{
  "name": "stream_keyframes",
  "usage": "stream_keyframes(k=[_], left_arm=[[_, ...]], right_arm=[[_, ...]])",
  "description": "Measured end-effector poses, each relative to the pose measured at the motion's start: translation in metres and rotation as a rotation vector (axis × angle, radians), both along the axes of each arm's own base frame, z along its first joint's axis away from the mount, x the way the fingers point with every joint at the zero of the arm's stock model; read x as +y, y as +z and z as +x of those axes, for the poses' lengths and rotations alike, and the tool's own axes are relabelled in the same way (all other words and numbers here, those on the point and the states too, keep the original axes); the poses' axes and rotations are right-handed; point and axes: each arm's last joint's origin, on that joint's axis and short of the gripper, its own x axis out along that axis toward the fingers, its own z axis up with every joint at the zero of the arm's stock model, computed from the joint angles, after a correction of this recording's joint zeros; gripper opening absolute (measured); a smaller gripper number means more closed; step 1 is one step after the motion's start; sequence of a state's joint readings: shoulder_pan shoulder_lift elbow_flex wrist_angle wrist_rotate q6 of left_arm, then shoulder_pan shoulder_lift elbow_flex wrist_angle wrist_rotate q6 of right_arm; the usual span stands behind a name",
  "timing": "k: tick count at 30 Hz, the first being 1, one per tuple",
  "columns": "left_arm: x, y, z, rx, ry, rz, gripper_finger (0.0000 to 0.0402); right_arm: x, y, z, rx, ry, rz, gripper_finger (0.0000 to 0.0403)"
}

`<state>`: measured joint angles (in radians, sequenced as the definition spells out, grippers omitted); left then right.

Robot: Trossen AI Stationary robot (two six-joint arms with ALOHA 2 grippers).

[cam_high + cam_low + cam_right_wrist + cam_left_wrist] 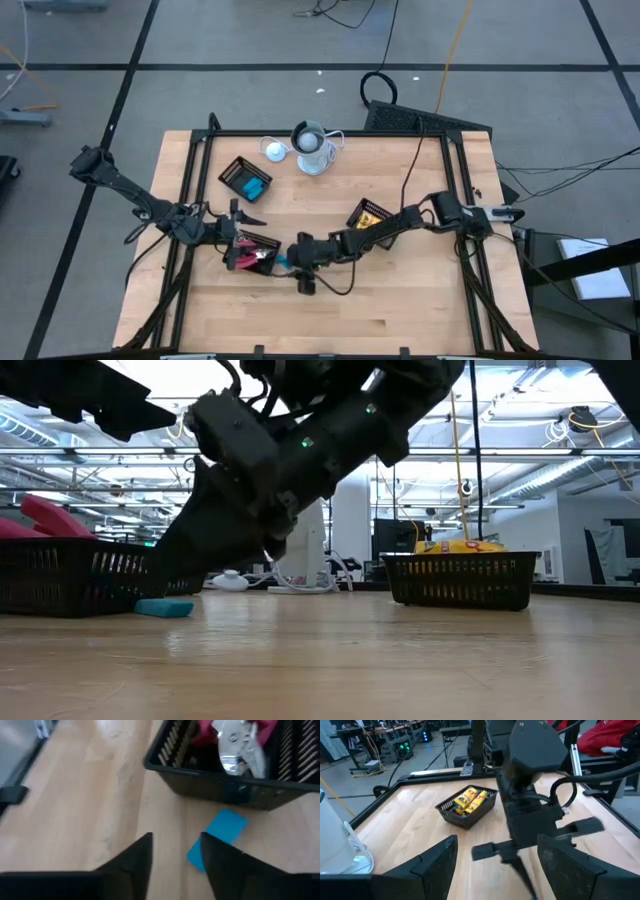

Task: Pick & Place School Supplies
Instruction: Put the blue eraser into the top black bin

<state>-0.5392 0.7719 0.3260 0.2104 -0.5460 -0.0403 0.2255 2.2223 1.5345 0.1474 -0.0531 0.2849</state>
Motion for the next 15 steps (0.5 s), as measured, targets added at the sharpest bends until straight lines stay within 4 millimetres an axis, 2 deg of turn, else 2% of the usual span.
stream_keyframes(k=[4,7,11,15], left_arm=[[0.0,-0.001,0.0,0.01,-0.001,-0.028,0.0271],[-0.003,-0.008,0.003,0.06,-0.034,-0.048,0.0271],[-0.014,-0.023,0.02,0.178,-0.042,-0.013,0.0271],[-0.025,-0.023,0.047,0.306,-0.032,0.029,0.0271]], right_arm=[[-0.003,-0.001,-0.001,0.002,-0.024,-0.063,0.0214],[-0.002,0.002,-0.007,0.062,-0.04,-0.117,0.0243],[0.001,0.011,-0.018,0.115,-0.078,-0.296,0.0252],[0.007,0.028,-0.03,0.139,-0.088,-0.453,0.0245]])
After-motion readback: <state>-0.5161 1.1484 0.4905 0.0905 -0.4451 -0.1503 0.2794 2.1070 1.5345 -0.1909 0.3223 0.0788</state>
